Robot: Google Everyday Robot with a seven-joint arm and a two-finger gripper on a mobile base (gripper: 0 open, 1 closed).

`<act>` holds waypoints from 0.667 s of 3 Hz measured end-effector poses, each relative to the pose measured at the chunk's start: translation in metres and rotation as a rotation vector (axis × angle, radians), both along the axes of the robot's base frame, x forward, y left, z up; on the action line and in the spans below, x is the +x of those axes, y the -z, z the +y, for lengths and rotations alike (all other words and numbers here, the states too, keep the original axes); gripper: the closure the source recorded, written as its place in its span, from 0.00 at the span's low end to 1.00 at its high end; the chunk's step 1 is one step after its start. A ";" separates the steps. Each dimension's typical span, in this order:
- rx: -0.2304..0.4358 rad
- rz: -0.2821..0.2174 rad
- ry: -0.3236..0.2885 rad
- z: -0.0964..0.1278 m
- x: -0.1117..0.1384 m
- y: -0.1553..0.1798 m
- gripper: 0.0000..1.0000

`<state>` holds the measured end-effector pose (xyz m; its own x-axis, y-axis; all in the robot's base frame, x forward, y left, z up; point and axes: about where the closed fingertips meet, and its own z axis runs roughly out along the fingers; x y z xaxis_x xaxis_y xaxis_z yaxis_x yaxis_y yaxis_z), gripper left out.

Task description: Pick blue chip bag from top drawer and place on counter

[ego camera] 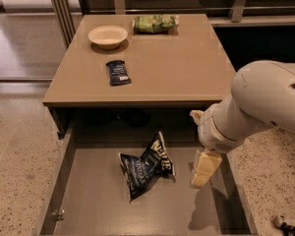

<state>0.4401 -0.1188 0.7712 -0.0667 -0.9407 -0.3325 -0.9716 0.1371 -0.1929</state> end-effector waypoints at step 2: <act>0.037 -0.028 -0.041 0.041 0.009 0.036 0.00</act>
Offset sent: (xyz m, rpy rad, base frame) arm 0.0101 0.0616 -0.0600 0.0475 -0.0411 0.0581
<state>0.4490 -0.0779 0.7355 -0.0190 -0.9296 -0.3681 -0.9708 0.1053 -0.2157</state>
